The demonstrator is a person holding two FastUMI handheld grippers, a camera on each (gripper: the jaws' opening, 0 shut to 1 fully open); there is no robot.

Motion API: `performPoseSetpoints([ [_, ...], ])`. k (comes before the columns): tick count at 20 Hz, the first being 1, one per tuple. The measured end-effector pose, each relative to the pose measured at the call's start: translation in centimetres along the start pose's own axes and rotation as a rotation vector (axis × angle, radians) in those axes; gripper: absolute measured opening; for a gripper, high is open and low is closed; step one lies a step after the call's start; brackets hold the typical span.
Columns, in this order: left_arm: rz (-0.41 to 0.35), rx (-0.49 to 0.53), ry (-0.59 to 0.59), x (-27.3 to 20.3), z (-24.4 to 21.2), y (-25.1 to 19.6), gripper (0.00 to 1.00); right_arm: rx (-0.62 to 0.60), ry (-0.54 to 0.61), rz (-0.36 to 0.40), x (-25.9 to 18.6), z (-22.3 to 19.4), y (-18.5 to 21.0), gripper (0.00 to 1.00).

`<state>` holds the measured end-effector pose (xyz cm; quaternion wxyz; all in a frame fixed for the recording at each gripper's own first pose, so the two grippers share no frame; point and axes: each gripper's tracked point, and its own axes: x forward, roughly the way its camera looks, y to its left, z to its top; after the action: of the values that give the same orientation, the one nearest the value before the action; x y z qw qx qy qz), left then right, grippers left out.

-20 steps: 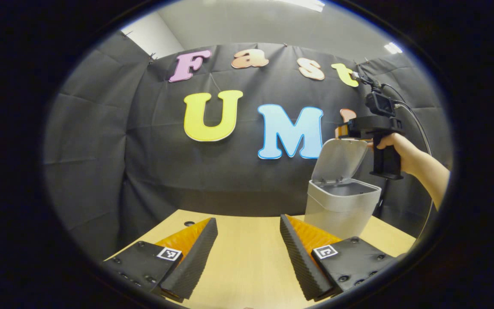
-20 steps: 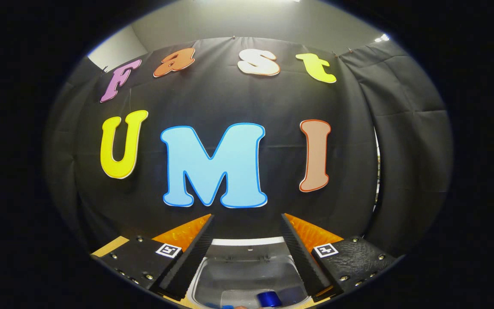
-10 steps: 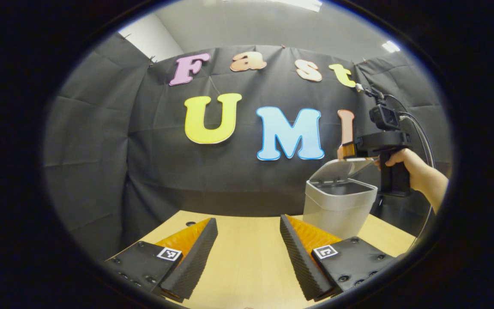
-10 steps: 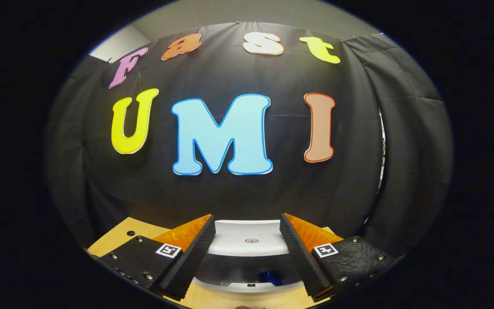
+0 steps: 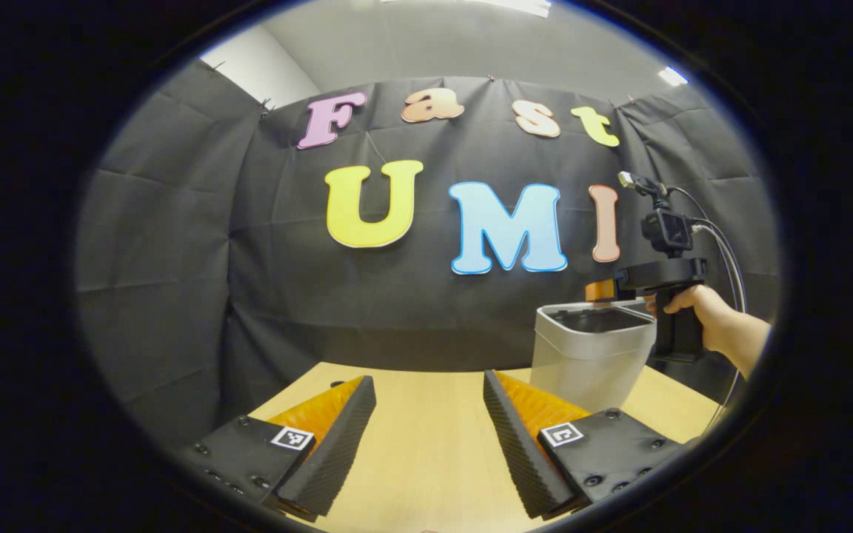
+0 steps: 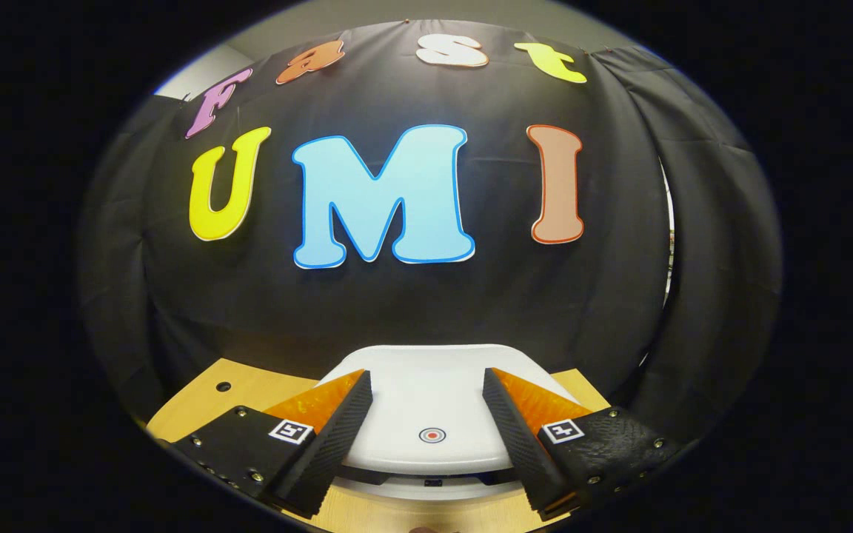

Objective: Press the lid of the desktop garbage bin to open it, pick up the crumpled paper on the desktop and throw it into the bin, then pick up the pop can on the desktop and drop it into the bin, and finally close the garbage bin lid.

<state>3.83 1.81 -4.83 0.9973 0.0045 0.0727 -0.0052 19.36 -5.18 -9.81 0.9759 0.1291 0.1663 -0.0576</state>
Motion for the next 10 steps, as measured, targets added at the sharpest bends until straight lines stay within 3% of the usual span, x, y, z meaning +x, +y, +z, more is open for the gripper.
performPoseSetpoints([
  [4,0.009,-0.001,0.01,0.2,-0.4,0.1,0.96,-0.04,-0.069,-0.018,0.8,0.4,-0.8,0.97],
  [10,0.009,0.005,0.014,0.2,-0.5,-0.3,0.96,-0.007,-0.038,0.011,1.0,-1.6,-0.9,0.97],
])
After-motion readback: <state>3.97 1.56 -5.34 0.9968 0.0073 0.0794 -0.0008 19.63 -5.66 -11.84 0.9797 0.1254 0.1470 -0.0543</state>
